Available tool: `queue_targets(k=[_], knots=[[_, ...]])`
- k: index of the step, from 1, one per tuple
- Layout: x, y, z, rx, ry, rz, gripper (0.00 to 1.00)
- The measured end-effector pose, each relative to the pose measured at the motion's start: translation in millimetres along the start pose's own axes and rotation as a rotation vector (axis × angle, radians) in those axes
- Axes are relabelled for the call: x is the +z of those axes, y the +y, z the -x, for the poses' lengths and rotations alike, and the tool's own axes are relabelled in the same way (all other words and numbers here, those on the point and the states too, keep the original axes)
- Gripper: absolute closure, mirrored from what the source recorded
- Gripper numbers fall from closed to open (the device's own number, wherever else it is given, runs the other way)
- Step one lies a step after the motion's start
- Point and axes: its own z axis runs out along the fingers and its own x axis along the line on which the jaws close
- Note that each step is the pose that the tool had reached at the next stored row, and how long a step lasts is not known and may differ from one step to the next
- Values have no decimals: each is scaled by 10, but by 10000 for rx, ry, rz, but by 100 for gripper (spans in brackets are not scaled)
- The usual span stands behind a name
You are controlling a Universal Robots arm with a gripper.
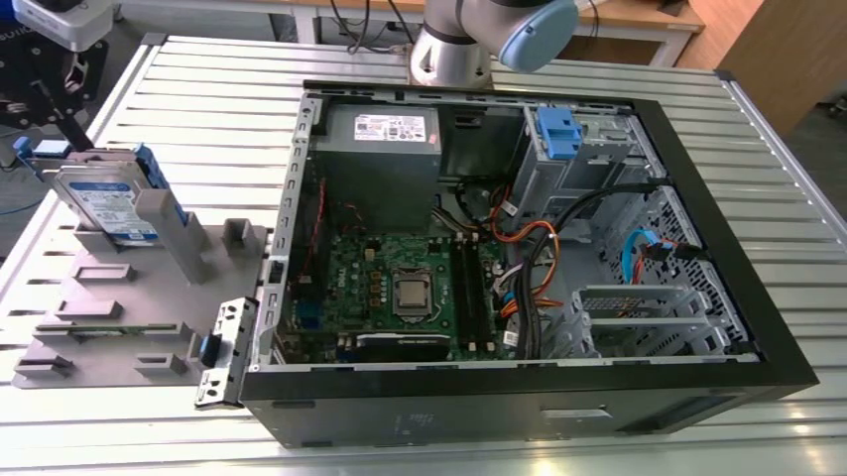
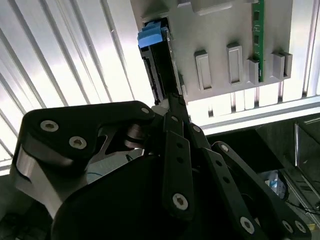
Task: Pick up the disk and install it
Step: 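Pick up the disk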
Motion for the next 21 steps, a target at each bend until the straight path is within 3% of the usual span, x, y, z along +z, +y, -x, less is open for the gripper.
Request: queue_targets(k=[18,21], knots=[[0,0,0,-2275,-15,33,89],[0,0,0,-2434,-14,35,89]])
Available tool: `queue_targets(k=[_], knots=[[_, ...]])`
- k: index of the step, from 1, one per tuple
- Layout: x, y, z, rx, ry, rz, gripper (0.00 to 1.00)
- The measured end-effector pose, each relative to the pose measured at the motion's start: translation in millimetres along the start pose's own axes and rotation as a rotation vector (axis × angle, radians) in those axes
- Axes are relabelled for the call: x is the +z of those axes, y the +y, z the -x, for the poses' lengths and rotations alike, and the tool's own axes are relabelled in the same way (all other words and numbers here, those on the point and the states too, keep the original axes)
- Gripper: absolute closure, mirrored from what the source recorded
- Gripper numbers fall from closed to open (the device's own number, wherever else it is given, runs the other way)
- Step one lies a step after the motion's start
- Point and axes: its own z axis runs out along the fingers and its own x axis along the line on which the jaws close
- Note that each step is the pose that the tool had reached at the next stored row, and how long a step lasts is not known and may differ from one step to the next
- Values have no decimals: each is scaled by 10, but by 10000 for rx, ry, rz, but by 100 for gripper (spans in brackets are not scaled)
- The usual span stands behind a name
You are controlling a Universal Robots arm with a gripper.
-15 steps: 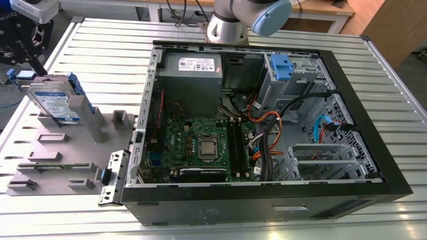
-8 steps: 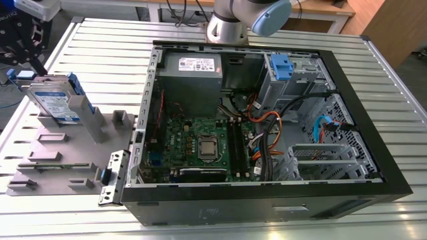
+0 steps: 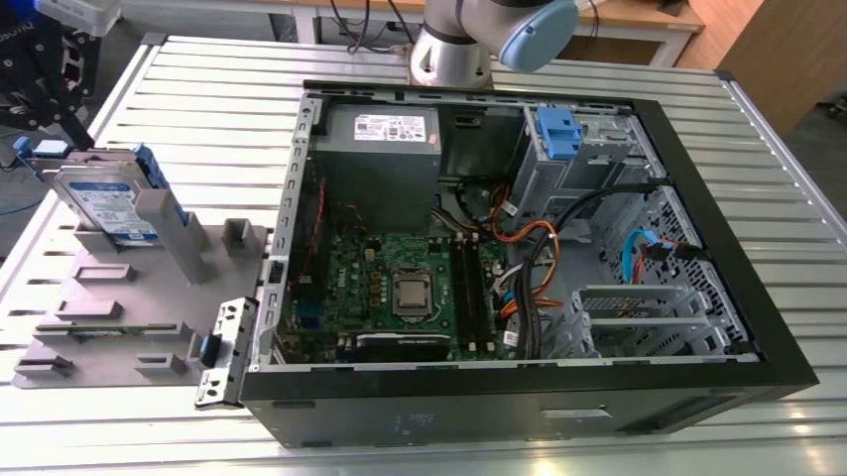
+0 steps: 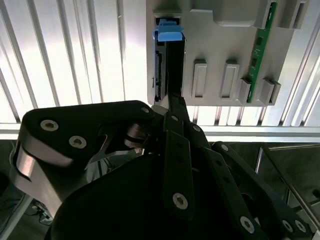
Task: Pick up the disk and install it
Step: 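Pick up the disk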
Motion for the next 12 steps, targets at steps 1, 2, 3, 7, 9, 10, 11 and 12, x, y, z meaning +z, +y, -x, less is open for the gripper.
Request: queue_targets(k=[1,2,3,7,9,10,11,12], knots=[[0,0,0,0,0,0,89],[0,0,0,-1,0,0,89],[0,0,0,-1,0,0,89],[0,0,0,-56,0,0,89],[1,0,0,-338,-2,4,89],[2,0,0,-516,-3,7,89],[3,0,0,-697,-4,10,89],[4,0,0,-892,-5,12,89]])
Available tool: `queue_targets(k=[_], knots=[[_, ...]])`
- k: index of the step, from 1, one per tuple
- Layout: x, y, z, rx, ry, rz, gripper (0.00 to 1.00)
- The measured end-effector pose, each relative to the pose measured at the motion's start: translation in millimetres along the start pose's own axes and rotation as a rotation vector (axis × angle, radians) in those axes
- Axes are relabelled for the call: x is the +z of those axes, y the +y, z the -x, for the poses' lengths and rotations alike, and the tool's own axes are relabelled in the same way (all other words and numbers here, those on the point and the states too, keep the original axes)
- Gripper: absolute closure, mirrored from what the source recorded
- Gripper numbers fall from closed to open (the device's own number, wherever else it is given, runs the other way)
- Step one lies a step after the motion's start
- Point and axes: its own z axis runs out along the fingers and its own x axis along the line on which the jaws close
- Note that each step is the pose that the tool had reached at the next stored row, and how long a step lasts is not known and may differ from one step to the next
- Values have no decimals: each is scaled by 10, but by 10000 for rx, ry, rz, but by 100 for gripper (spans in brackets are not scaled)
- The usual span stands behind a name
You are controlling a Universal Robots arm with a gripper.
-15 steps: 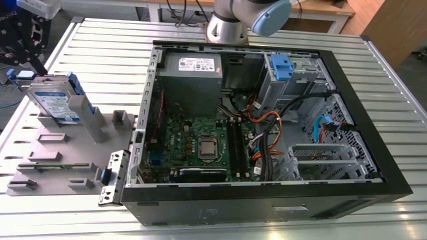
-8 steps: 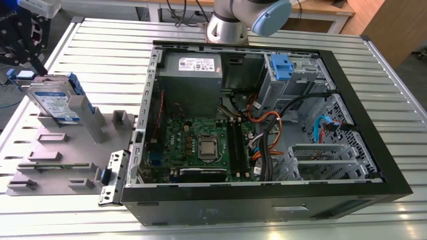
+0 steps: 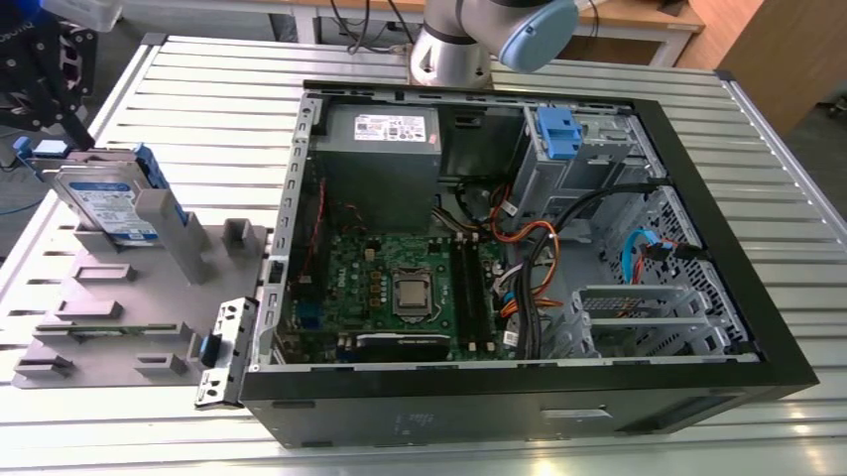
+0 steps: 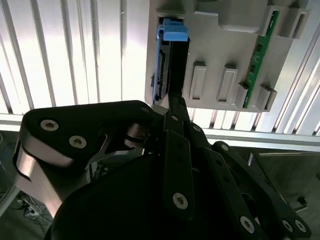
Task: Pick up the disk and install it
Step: 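Pick up the disk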
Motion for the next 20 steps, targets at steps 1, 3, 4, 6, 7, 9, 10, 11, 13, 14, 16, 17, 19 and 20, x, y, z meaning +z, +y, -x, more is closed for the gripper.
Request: queue_targets(k=[1,3,4,6,7,9,10,11,13,14,16,17,19,20], knots=[[1,0,0,-181,-1,3,89],[3,0,0,-540,-3,8,89],[4,0,0,-720,-5,10,89],[6,0,0,-1083,-2,14,89],[6,0,0,-1253,0,15,89],[8,0,0,-1587,6,16,89],[8,-1,0,-1741,14,15,89],[10,-1,0,-1888,24,13,89],[10,0,0,-2198,35,16,89],[11,0,0,-2378,37,17,89],[12,0,0,-2704,34,22,89],[13,0,0,-2856,34,24,89],[15,0,0,-3098,32,27,89],[16,0,0,-3145,31,27,89]])
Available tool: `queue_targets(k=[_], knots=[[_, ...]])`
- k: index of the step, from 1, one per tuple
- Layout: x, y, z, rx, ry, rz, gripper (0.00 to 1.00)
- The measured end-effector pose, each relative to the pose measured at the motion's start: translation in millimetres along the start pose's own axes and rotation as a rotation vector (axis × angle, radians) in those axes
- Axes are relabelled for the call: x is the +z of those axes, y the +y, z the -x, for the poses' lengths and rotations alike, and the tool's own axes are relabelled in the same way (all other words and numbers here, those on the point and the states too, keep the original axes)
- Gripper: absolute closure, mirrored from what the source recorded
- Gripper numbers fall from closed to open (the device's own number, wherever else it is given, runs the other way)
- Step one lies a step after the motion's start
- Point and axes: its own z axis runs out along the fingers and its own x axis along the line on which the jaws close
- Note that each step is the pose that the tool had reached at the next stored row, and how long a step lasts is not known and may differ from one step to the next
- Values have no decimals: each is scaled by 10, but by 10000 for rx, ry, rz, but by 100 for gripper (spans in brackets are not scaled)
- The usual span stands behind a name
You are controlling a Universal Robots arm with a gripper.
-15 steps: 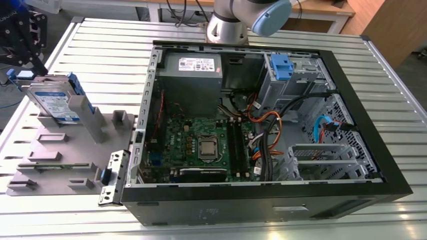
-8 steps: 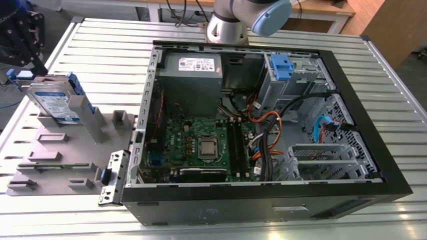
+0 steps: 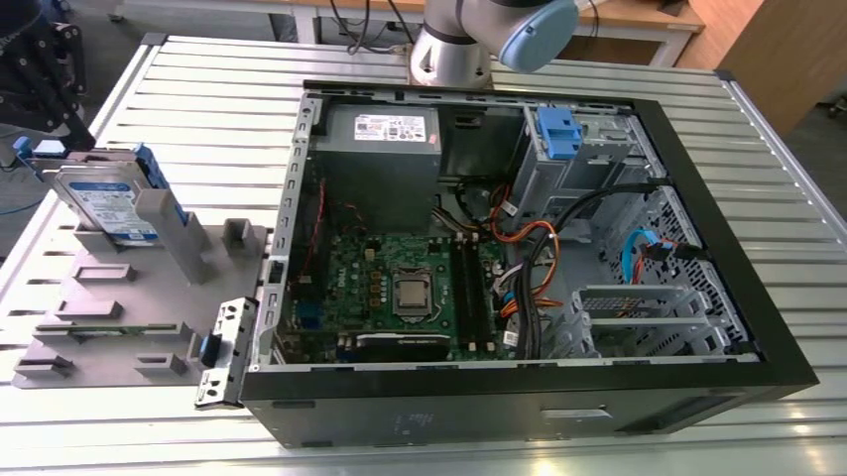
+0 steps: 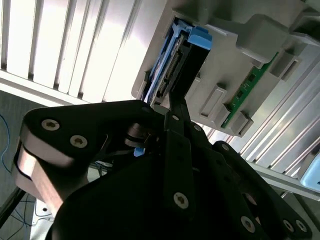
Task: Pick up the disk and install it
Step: 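Pick up the disk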
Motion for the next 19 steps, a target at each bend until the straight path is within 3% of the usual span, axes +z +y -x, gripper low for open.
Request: queue_targets(k=[6,9,19], knots=[[0,0,0,-5,1,3,89],[2,0,0,-5,8,86,89],[1,5,-1,-2,19,98,89]])
